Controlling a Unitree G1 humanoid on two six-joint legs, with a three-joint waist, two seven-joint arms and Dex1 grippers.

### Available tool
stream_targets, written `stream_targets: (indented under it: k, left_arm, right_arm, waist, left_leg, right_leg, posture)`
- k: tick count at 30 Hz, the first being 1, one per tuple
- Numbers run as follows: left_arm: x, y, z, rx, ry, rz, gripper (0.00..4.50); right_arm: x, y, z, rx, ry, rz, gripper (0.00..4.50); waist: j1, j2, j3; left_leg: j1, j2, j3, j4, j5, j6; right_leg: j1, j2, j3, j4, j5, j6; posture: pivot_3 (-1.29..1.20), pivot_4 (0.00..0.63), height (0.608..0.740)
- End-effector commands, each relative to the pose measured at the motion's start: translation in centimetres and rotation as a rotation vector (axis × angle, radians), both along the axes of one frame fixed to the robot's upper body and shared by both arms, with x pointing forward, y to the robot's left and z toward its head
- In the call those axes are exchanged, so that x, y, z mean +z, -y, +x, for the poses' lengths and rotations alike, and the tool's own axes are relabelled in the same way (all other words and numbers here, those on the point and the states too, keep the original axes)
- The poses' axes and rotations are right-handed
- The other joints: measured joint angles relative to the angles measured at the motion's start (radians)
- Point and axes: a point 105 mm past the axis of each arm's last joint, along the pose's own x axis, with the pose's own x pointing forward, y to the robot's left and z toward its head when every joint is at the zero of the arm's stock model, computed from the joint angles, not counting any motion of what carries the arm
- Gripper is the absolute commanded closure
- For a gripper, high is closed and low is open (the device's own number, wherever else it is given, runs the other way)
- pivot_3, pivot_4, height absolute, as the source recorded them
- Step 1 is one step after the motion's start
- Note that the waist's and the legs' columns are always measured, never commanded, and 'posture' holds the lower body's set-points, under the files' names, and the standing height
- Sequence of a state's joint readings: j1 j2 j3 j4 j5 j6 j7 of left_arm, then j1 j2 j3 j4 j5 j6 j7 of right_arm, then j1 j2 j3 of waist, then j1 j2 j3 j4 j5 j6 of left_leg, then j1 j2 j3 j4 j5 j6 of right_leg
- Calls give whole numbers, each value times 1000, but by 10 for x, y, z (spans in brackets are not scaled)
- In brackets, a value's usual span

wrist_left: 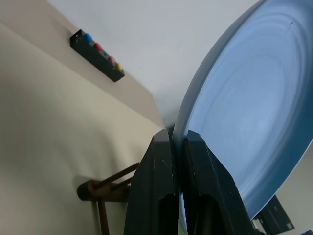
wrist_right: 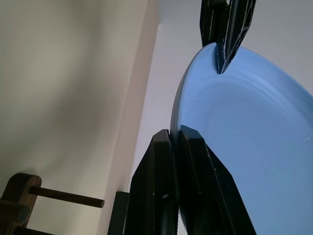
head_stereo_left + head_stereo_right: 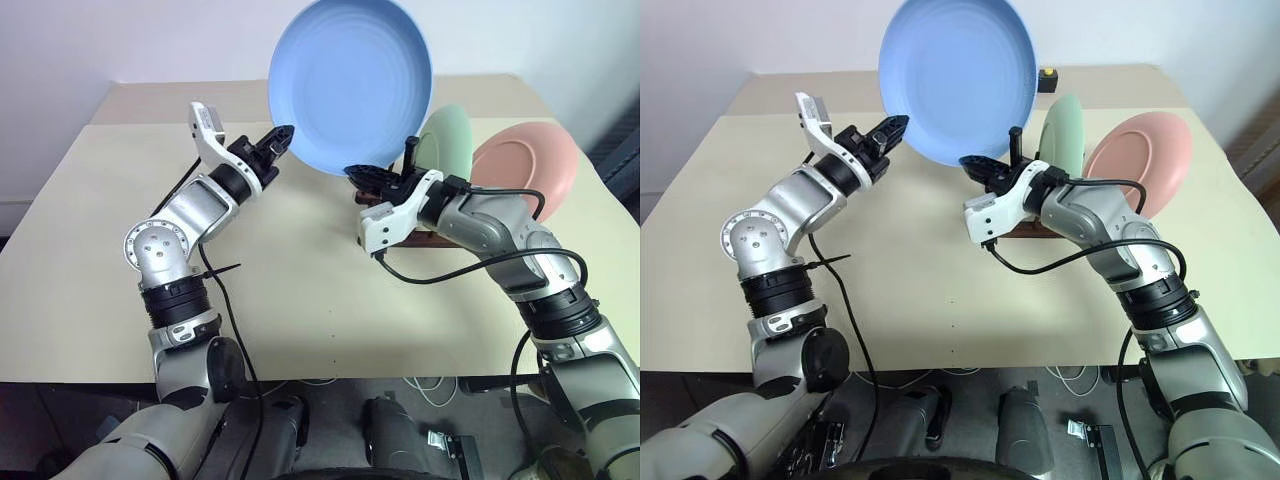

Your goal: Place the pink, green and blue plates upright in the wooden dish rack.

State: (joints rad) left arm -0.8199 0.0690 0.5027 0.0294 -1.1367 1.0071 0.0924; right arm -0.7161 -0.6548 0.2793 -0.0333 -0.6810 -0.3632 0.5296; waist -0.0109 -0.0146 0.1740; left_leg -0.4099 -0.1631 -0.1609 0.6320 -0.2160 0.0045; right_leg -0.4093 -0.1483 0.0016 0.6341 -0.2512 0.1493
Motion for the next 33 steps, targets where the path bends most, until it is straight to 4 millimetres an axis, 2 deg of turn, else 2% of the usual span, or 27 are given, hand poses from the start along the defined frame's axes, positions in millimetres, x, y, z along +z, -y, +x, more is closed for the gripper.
stream_targets:
  k: [1,2,8,9,11,14,16,20,26,30,33]
  left_arm:
    - [12,-5,-3,-3,58,-15,3788]
    - [13,-4,-4,-11,66,-11,3436]
    - [14,-5,-8,-24,85,-15,360]
    - [15,-5,-10,-40,95,-12,47]
    - [17,-6,-19,-90,156,62,47]
    - [21,-23,-39,-156,370,240,47]
    - [23,-34,-50,-271,368,175,47]
    - [20,-44,-60,-256,500,360,47]
    - [6,-43,-58,-243,568,445,47]
    - [3,-40,-56,-247,568,398,47]
    - [1,-39,-54,-236,570,426,47]
  right_arm:
    - [25,-3,-7,30,70,52,4500]
    - [25,-3,-7,30,70,53,4500]
    - [26,-2,-6,26,69,56,4500]
    - [26,-2,-6,26,69,55,4500]
    - [27,-1,-6,23,70,54,4500]
    - [37,3,-5,12,82,98,4500]
    - [46,4,-4,7,78,151,4500]
    - [76,2,-10,51,30,386,4500]
    - [122,-7,-31,239,-118,725,4500]
    - [150,-3,-46,444,-341,1032,4500]
    - [163,12,-46,585,-569,1331,4500]
  waist:
    - [-1,0,0]
    - [-1,0,0]
    - [-1,0,0]
    - [-1,0,0]
    - [-2,0,0]
    - [-10,0,0]
    - [-10,1,0]
    - [-6,1,0]
    - [-1,1,0]
    - [-3,1,0]
    - [-5,1,0]
  left_leg:
    - [0,0,0,0,0,0]
    - [0,0,0,0,0,0]
    - [0,0,0,0,0,0]
    - [0,0,0,0,0,0]
    - [0,0,0,0,0,0]
    - [0,0,1,-1,0,0]
    - [0,1,3,-3,0,-1]
    - [0,3,2,-3,1,-1]
    - [0,4,2,-3,1,-1]
    - [0,4,2,-4,0,-1]
    - [0,5,1,-5,0,-1]
  right_leg:
    - [0,0,0,0,0,0]
    - [0,0,0,0,0,0]
    - [0,0,0,0,0,0]
    - [0,0,0,0,0,0]
    - [0,0,0,0,0,0]
    - [-1,0,1,1,0,0]
    - [-3,2,4,1,0,-1]
    - [-3,5,5,0,1,-2]
    - [-2,5,5,-2,2,-4]
    - [-2,5,5,-2,2,-4]
    - [-3,7,6,-2,2,-4]
  posture:
    - [0,150,740]
    - [0,150,740]
    - [0,150,740]
    - [0,150,740]
    - [0,150,740]
    - [0,150,740]
    - [0,150,740]
    - [0,150,740]
    - [0,150,740]
    - [0,150,740]
    - [0,150,740]
